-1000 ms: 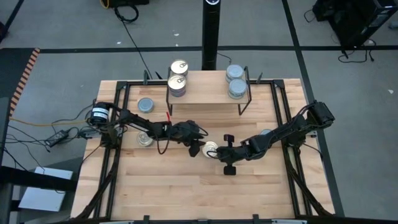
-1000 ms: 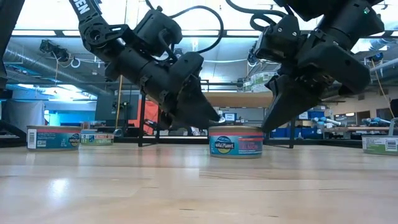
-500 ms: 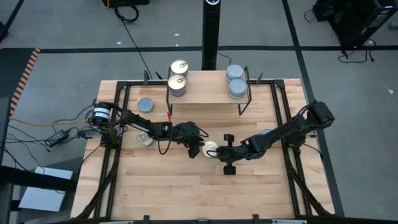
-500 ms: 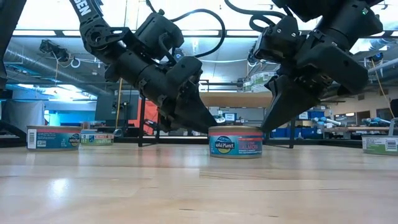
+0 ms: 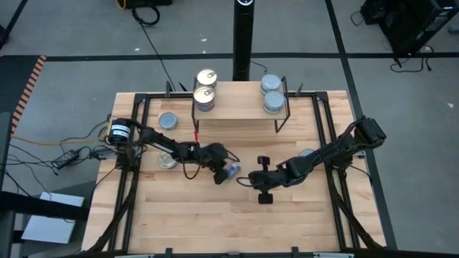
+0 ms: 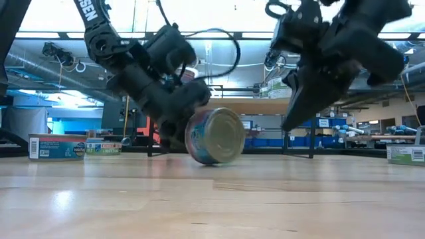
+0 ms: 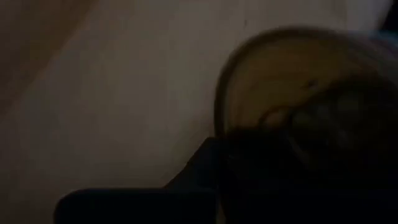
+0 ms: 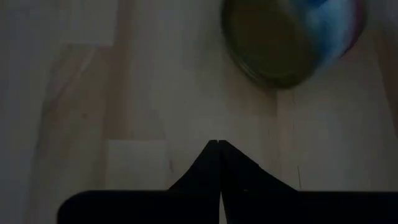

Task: Stack canned seafood by type on shelf
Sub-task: Put the blue pink tuna can on the shelf

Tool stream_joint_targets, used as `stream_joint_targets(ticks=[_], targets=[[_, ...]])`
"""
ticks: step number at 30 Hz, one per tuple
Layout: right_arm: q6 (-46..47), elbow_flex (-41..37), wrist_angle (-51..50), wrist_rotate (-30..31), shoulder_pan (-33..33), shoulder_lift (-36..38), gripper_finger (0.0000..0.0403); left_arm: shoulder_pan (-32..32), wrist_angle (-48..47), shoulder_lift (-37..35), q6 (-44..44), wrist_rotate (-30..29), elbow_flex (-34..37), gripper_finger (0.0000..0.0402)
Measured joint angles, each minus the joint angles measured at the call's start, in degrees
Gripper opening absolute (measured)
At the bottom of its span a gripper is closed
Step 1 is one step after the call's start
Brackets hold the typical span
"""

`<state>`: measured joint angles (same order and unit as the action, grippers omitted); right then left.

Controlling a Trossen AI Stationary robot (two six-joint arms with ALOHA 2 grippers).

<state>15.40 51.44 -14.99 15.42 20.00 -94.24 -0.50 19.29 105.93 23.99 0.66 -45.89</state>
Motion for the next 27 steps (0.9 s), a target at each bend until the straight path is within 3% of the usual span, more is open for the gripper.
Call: stream_joint_targets(ticks=[8, 19, 27], targets=[[-0.5, 4.5, -2.2, 2.9, 1.6, 0.0, 0.0007, 0.0, 1.0, -0.3, -0.4, -0.7, 0.4, 0.0005], [-0.6, 4.7, -2.4, 4.5, 1.6, 0.0, 0.0011, -0.4, 2.9, -0.4, -3.8, -1.4, 0.3, 0.0004], [-0.4, 4.7, -2.4, 4.5, 1.2, 0.0, 0.0012, -1.5, 2.2, -0.5, -5.8, -7.0, 0.3, 0.0004]])
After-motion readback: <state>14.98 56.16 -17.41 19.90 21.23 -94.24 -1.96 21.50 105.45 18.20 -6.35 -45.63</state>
